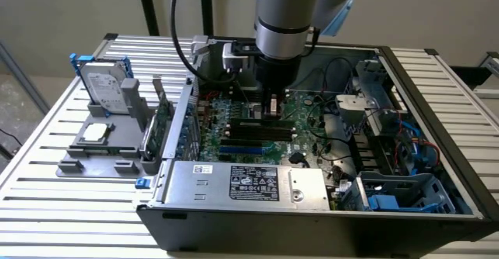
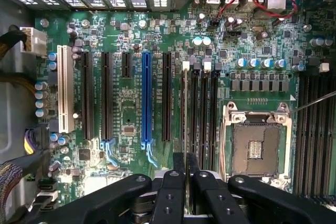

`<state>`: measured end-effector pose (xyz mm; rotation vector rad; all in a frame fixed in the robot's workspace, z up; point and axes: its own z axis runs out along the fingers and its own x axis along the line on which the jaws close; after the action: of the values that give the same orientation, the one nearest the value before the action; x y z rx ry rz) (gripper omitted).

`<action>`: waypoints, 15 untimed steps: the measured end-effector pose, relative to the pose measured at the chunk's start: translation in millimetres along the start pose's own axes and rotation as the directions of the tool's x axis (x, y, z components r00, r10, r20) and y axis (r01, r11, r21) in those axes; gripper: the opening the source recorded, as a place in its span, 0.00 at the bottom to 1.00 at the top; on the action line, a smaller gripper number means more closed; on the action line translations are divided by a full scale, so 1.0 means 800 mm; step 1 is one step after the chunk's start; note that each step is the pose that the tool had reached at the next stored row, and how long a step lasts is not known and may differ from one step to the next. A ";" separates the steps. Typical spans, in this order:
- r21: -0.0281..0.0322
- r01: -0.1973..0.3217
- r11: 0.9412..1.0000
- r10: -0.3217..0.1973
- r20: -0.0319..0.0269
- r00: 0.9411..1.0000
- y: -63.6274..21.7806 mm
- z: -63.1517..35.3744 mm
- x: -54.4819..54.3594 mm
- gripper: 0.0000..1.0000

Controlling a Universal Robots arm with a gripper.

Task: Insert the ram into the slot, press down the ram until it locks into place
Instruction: 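Insert the ram into the slot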

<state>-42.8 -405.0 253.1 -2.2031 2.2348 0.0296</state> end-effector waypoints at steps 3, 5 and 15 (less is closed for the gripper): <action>0.002 -0.002 1.000 0.002 0.000 1.000 0.000 0.007 0.000 0.13; 0.003 -0.006 1.000 0.006 0.000 1.000 0.000 0.010 0.000 0.13; 0.004 -0.012 1.000 0.012 0.000 1.000 -0.001 0.018 -0.001 0.13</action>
<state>-42.5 -403.9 238.8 -2.1880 2.2461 0.0250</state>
